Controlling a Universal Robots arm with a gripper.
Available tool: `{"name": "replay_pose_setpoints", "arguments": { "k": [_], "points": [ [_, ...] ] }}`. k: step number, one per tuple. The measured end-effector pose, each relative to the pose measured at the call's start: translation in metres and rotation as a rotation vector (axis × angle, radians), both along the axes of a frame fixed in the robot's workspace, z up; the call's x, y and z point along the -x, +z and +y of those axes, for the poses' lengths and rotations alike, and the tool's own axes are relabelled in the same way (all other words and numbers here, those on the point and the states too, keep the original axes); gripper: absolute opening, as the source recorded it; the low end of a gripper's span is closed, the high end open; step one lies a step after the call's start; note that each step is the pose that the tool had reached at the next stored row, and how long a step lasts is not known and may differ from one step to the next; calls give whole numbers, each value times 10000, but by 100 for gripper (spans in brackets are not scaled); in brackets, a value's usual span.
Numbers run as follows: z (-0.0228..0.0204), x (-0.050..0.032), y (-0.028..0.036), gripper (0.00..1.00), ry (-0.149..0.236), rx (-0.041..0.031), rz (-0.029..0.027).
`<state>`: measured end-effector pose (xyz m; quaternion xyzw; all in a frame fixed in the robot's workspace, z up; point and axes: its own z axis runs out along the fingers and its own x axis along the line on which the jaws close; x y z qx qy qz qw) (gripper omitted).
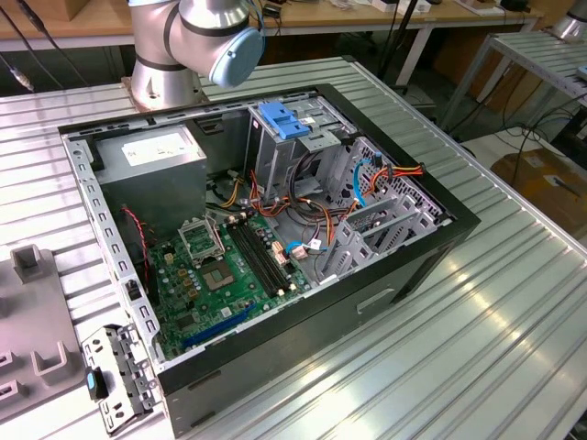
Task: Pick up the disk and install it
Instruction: 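Pick up the disk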
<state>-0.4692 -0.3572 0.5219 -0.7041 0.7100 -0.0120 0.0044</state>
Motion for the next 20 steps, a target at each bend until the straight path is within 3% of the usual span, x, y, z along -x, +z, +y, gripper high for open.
{"name": "replay_pose_setpoints", "arguments": {
  "k": [20],
  "points": [
    [0, -126, 0, 37, -1, 0, -1]
  ]
}}
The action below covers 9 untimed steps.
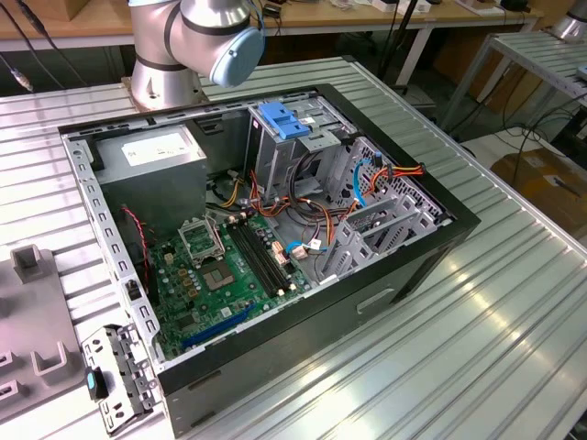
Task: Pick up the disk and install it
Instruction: 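Pick up the disk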
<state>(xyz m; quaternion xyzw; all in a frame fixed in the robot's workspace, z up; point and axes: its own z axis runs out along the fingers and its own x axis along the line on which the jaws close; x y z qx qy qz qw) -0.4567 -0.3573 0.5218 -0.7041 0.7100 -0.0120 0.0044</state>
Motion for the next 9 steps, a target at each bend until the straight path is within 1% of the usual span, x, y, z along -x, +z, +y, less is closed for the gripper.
{"name": "replay_pose_setpoints", "arguments": {
  "k": [9],
  "points": [
    [0, -53, 1, 37, 0, 0, 1]
  ]
}}
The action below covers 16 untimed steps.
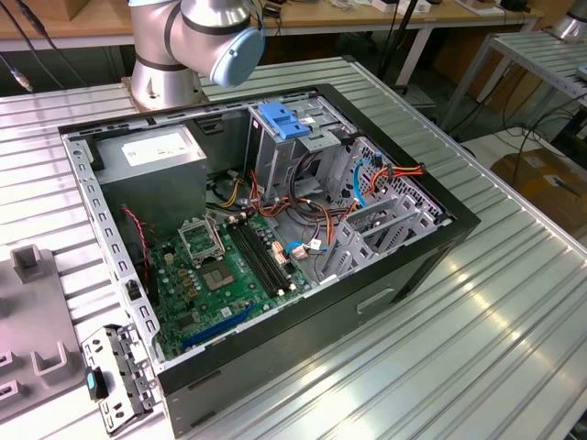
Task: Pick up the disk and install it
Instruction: 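Pick up the disk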
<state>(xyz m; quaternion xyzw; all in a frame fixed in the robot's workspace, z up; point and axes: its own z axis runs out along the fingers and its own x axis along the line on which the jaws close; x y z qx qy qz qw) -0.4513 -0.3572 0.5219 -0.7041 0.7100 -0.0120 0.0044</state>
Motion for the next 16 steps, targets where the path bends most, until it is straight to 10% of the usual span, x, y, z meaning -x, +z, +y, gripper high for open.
{"name": "replay_pose_setpoints", "arguments": {
  "k": [16],
  "points": [
    [0, -97, 0, 37, 1, 0, 1]
  ]
}}
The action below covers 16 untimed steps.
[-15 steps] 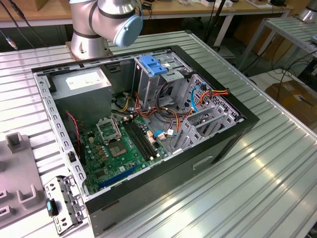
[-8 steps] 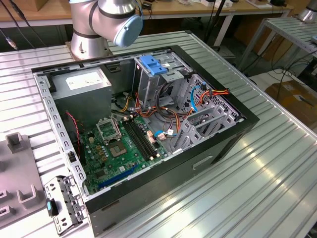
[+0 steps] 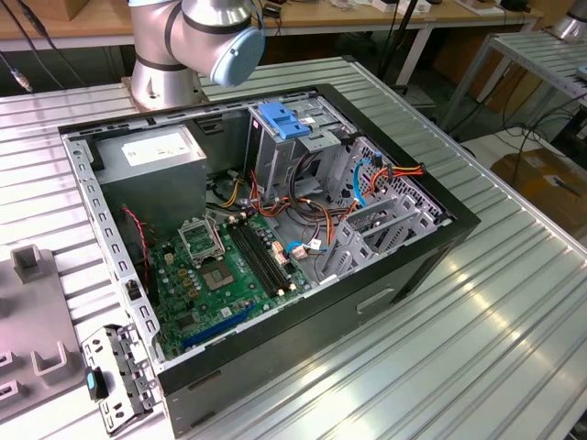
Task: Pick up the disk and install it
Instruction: 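Pick up the disk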
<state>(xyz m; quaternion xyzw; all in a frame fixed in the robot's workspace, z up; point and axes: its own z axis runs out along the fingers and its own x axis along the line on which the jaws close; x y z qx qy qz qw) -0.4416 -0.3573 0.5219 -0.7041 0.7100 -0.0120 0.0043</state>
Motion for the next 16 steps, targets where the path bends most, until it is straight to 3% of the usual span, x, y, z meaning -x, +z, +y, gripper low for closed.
{"name": "replay_pose_setpoints", "arguments": {
  "k": [16],
  "points": [
    [0, -93, -1, 37, -1, -1, -1]
  ]
}}
